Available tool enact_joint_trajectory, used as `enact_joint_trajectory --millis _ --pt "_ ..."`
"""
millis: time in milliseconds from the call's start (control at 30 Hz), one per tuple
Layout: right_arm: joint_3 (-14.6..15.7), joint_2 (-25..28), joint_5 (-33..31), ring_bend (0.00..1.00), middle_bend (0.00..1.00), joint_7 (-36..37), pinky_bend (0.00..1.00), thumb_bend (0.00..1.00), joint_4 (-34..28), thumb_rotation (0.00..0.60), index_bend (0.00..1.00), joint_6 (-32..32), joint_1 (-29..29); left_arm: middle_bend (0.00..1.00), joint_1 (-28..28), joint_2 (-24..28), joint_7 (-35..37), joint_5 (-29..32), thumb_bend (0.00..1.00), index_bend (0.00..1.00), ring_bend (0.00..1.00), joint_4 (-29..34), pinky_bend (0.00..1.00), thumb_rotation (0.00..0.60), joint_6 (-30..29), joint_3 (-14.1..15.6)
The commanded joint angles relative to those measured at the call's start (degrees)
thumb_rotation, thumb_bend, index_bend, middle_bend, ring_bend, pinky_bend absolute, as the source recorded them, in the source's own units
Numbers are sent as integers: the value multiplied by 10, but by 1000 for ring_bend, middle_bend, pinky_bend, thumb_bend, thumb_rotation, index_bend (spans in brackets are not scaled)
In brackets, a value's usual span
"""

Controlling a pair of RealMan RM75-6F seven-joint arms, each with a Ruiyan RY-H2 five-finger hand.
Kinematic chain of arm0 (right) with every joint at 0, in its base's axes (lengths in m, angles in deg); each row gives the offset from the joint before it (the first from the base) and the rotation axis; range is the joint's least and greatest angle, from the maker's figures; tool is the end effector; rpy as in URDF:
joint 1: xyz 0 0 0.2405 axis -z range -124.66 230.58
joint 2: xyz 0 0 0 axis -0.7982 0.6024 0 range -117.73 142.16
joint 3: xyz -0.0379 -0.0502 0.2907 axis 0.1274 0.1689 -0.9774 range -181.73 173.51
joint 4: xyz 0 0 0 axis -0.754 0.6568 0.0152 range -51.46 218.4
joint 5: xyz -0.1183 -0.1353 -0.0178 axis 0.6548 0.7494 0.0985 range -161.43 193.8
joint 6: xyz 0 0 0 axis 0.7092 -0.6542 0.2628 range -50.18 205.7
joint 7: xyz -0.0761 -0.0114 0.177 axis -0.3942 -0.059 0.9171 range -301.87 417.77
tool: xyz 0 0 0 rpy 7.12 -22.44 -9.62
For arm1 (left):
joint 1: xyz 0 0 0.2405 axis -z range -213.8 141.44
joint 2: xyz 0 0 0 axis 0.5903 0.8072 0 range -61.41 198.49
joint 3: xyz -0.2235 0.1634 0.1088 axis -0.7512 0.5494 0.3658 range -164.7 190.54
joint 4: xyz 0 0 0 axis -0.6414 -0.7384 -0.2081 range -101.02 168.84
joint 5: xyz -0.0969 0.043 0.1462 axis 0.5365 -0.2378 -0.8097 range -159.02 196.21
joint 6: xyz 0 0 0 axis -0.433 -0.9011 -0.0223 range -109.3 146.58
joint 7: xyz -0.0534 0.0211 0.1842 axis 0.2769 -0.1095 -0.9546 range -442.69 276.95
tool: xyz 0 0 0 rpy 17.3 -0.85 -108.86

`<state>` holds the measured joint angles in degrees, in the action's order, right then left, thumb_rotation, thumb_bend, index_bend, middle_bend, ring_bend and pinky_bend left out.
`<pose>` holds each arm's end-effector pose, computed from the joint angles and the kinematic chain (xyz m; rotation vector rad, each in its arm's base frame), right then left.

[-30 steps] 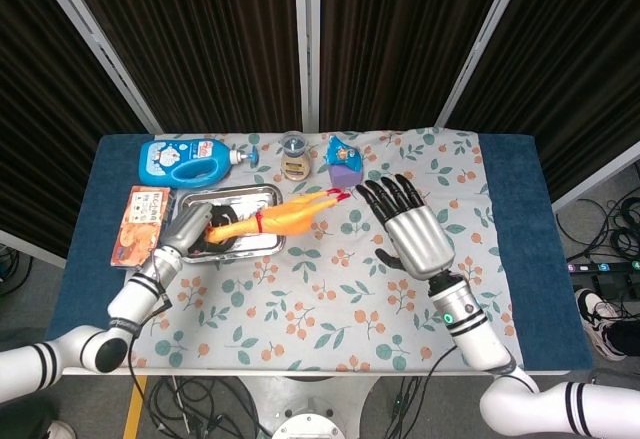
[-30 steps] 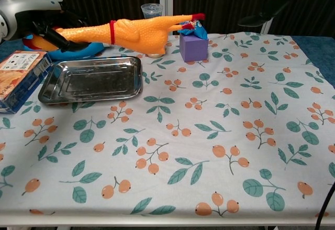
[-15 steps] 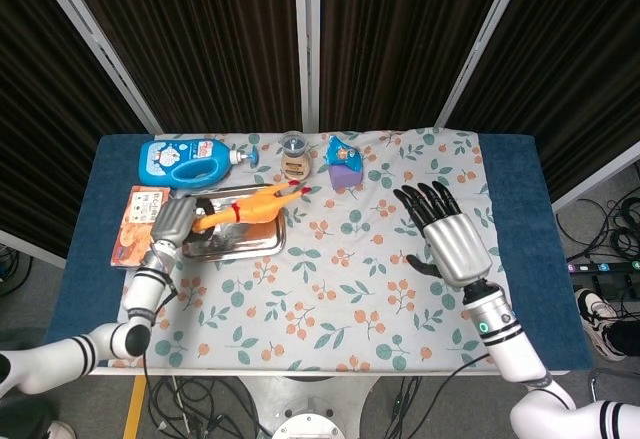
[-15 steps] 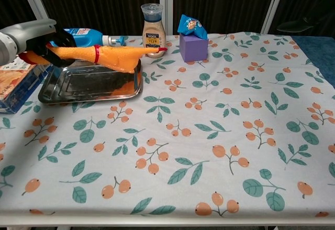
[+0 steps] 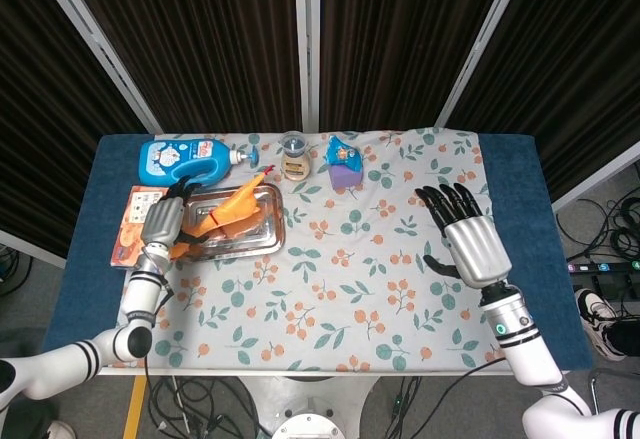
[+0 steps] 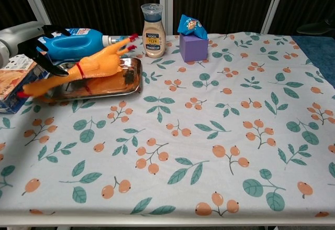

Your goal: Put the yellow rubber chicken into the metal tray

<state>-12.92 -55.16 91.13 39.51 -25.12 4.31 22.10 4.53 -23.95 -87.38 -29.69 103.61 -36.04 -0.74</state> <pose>-0.1718 -0.3508 0.1512 1.6607 -0.7933 1.1201 -0.2586 0.4472 0.0159 -1.3833 -1.3137 -0.9326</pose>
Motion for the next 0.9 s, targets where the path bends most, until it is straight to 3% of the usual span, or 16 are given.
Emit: enact_joint_trajectory --millis 33,200,333,433,533,700,900 --pt "-1 4 0 47 98 7 0 101 1 600 0 -2 6 49 -5 -2 7 -11 24 163 35 -2 173 600 1 -2" --pt "1 15 1 47 98 19 0 101 3 600 0 -7 19 44 -19 17 31 -38 10 163 35 27 166 600 -16 -11" --pt "12 38 1 49 113 43 8 113 15 600 0 -2 37 46 -55 89 46 -67 9 163 35 110 167 600 -34 0" --pt "22 56 1 97 153 87 162 235 30 600 0 -5 59 65 -86 140 27 -70 12 164 39 156 168 600 -65 13" --pt "32 54 15 125 176 138 228 333 59 600 0 -36 91 93 -126 168 31 -93 20 173 50 180 168 600 -115 28" --pt "63 53 44 2 102 201 30 330 100 600 0 -79 147 125 -190 200 54 -181 27 185 68 188 169 600 -189 81" --pt "86 35 75 0 76 262 0 313 146 600 0 -132 203 124 -264 216 77 -250 27 185 68 211 169 600 -282 122"
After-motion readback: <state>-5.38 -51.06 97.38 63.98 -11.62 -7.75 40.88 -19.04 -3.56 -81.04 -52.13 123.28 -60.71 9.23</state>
